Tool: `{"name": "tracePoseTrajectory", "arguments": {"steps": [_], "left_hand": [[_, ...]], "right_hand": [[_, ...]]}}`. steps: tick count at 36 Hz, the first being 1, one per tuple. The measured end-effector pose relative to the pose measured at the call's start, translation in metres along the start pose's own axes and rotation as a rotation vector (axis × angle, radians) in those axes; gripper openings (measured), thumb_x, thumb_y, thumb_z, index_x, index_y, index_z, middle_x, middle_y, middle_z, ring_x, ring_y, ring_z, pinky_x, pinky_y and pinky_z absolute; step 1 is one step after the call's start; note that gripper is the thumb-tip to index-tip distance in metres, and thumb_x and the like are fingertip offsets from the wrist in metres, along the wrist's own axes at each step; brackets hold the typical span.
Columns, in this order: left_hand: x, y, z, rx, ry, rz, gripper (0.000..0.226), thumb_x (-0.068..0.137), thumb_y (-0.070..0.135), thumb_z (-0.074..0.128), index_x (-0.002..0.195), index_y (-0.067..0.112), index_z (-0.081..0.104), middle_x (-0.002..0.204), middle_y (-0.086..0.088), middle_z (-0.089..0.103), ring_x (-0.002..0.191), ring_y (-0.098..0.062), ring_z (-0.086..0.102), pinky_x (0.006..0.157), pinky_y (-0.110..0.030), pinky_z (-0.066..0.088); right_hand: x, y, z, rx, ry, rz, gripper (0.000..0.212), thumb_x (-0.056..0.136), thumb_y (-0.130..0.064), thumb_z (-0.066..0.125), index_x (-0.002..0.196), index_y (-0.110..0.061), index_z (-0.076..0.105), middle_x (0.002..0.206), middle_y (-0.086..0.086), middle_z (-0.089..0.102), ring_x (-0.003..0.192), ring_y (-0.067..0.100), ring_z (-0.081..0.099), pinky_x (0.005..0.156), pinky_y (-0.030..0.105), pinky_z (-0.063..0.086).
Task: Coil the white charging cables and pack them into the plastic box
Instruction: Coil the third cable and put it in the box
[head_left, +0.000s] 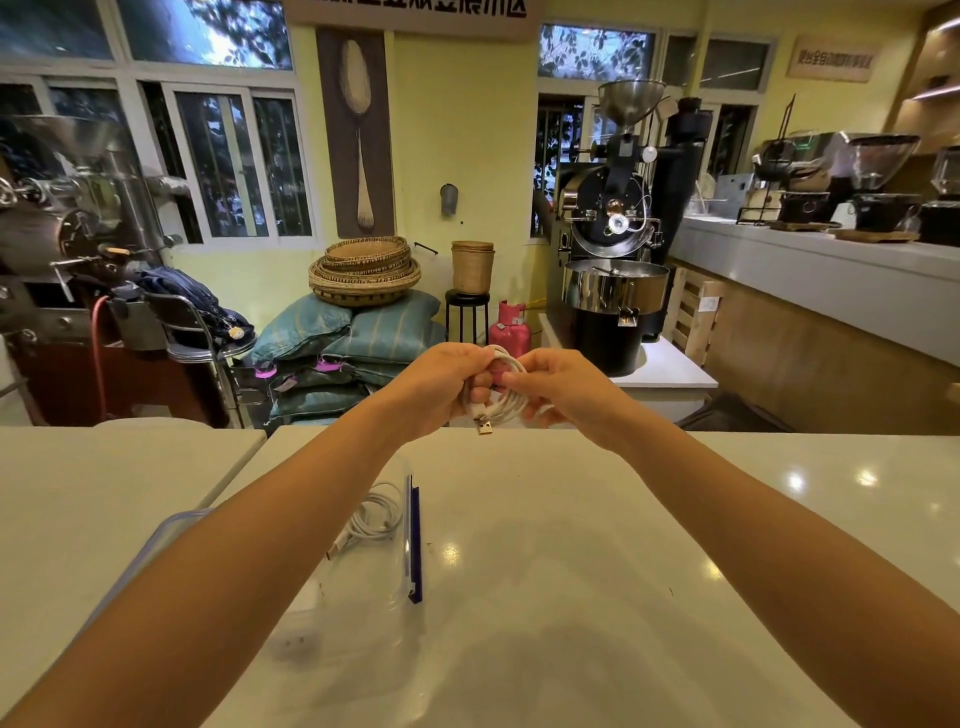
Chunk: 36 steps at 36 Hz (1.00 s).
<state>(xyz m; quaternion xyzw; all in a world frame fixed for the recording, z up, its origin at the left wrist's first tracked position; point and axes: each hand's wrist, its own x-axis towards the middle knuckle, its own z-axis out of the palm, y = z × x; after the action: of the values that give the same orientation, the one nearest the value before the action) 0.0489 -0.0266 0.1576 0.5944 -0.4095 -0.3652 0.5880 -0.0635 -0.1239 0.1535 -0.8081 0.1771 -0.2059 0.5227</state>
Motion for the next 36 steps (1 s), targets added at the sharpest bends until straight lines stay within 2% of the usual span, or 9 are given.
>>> {"name": "tracePoseTrajectory", "arguments": {"steps": [6,11,15,17,21,24,30,33,36], "left_hand": [[0.000,-0.003,-0.004,0.074,0.005,0.033,0.039,0.098,0.018,0.034,0.073,0.012,0.063,0.042,0.010,0.044,0.045,-0.004,0.038,0.046,-0.014,0.036],[-0.001,-0.003,-0.006,0.133,0.029,0.043,0.035,0.098,0.020,0.035,0.084,0.006,0.063,0.042,0.010,0.045,0.044,-0.004,0.039,0.046,-0.014,0.038],[-0.001,-0.005,-0.007,0.162,0.055,0.050,0.037,0.098,0.022,0.036,0.107,-0.005,0.059,0.080,-0.014,0.049,0.063,-0.014,0.046,0.064,-0.024,0.041],[0.000,-0.005,-0.007,0.161,0.082,0.059,0.038,0.097,0.022,0.037,0.111,-0.007,0.057,0.082,-0.015,0.051,0.065,-0.014,0.049,0.066,-0.025,0.043],[-0.001,-0.005,-0.004,0.142,0.126,0.094,0.024,0.096,0.020,0.039,0.082,0.010,0.056,0.054,0.005,0.056,0.049,-0.005,0.051,0.060,-0.023,0.041],[-0.002,-0.007,-0.003,0.167,0.176,0.131,0.023,0.095,0.017,0.041,0.075,0.014,0.050,0.060,0.001,0.051,0.053,-0.009,0.048,0.058,-0.025,0.038],[-0.004,-0.009,-0.011,0.538,0.209,0.249,0.024,0.093,0.021,0.047,0.073,0.013,0.055,0.062,0.002,0.051,0.055,-0.009,0.044,0.055,-0.023,0.036],[-0.004,-0.008,-0.018,0.709,0.177,0.233,0.016,0.093,0.017,0.048,0.090,0.007,0.060,0.064,0.001,0.052,0.054,-0.010,0.050,0.047,-0.019,0.045],[-0.005,-0.006,-0.023,0.849,0.169,0.165,0.019,0.093,0.019,0.049,0.101,0.007,0.061,0.065,0.001,0.053,0.052,-0.010,0.054,0.036,-0.011,0.044]], "right_hand": [[0.002,0.003,0.006,0.075,-0.026,0.042,0.020,0.093,-0.020,0.052,0.076,-0.012,0.059,0.064,0.002,0.055,0.045,0.006,0.047,0.041,0.013,0.038],[0.002,0.004,0.010,0.124,-0.058,0.084,0.025,0.095,-0.024,0.047,0.077,-0.012,0.060,0.065,0.002,0.055,0.048,0.008,0.043,0.042,0.013,0.036],[0.002,0.005,0.009,0.227,-0.106,0.100,0.024,0.095,-0.022,0.046,0.080,-0.011,0.060,0.066,0.002,0.055,0.039,0.002,0.045,0.038,0.011,0.036],[0.003,0.006,0.009,0.308,-0.135,0.105,0.023,0.095,-0.020,0.045,0.080,-0.010,0.059,0.067,0.003,0.055,0.037,0.002,0.045,0.037,0.011,0.036],[0.004,0.007,0.009,0.415,-0.175,0.117,0.023,0.095,-0.018,0.044,0.080,-0.009,0.059,0.070,0.005,0.055,0.036,0.003,0.048,0.037,0.010,0.038],[0.005,0.006,0.010,0.444,-0.182,0.126,0.022,0.095,-0.017,0.045,0.080,-0.008,0.058,0.068,0.005,0.055,0.035,0.003,0.048,0.036,0.010,0.039],[0.007,0.005,0.011,0.439,-0.174,0.147,0.019,0.094,-0.016,0.047,0.082,-0.006,0.058,0.069,0.006,0.055,0.035,0.004,0.049,0.036,0.009,0.039],[0.008,0.006,0.014,0.393,-0.159,0.145,0.018,0.093,-0.013,0.048,0.082,-0.004,0.059,0.070,0.008,0.057,0.035,0.004,0.051,0.037,0.010,0.041],[0.011,0.008,0.019,0.343,-0.137,0.145,0.018,0.093,-0.012,0.049,0.081,-0.004,0.059,0.070,0.008,0.058,0.036,0.004,0.052,0.038,0.010,0.043]]}}
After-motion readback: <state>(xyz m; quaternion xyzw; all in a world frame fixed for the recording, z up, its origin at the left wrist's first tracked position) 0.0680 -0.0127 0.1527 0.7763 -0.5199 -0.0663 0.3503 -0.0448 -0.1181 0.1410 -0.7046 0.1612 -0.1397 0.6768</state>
